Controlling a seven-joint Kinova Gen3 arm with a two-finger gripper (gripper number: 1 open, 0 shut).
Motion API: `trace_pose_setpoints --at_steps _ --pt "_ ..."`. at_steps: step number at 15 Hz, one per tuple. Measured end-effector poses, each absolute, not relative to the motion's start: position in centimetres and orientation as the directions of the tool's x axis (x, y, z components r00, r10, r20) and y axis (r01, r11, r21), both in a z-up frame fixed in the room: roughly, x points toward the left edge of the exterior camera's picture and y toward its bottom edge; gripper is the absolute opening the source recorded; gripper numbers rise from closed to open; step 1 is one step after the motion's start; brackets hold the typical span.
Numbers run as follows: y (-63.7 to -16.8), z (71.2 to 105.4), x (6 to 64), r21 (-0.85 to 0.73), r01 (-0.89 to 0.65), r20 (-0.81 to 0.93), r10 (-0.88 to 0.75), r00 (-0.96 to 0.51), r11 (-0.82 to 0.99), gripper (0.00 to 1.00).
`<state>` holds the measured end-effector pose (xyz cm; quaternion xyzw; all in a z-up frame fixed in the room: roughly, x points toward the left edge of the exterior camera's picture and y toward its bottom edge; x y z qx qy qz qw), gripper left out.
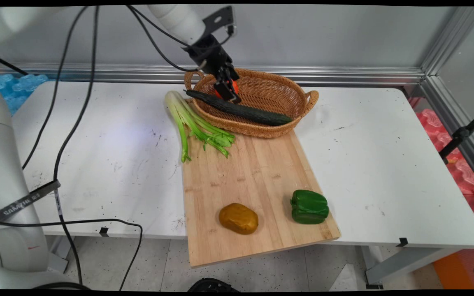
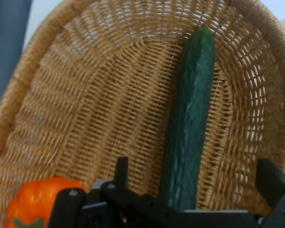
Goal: Pick up the cucumber from the vegetable basket
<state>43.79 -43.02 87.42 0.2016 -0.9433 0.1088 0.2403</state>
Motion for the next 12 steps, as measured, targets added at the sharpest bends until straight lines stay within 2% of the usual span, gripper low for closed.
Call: trace_pose_setpoints --at_steps 6,12 --pt "-46.2 83.8 42.0 -0.073 -0.353 0.474 -0.279 -0.835 0.933 1.00" --pt "-47.7 81.6 41.1 -0.050 -0.300 0.457 -0.246 -0.855 0.952 1.00"
